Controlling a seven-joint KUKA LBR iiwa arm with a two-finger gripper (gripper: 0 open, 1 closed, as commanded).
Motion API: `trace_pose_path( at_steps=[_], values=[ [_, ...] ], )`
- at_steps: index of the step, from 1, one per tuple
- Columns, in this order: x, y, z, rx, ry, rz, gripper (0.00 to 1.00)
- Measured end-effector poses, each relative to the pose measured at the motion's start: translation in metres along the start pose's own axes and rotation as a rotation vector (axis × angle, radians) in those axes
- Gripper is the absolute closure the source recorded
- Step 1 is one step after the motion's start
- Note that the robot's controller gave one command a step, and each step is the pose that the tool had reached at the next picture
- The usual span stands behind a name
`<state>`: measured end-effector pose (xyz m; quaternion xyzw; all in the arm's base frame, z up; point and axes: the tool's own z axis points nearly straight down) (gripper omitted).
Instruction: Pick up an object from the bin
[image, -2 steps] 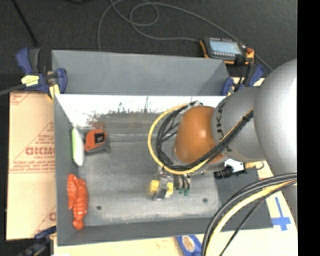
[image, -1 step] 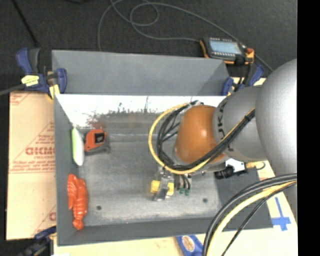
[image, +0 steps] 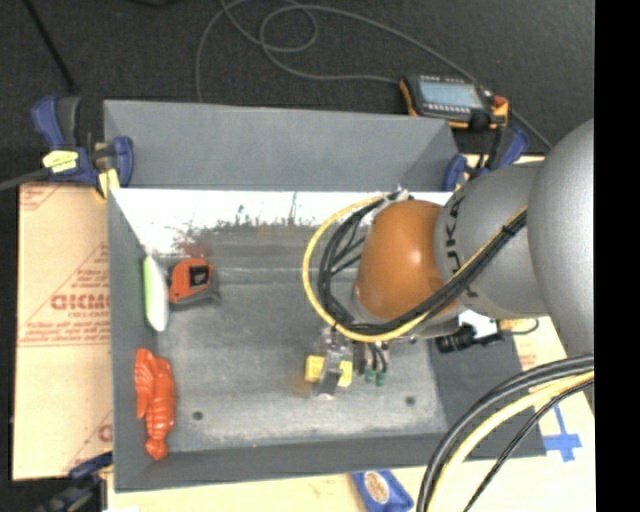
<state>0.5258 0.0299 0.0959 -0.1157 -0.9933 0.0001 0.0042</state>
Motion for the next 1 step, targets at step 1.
trace_pose_path(
  at_steps=[1],
  values=[
    [-0.0014,0.0002,-0.0200,-0.002,-0.006,0.000,1.00]
  ],
)
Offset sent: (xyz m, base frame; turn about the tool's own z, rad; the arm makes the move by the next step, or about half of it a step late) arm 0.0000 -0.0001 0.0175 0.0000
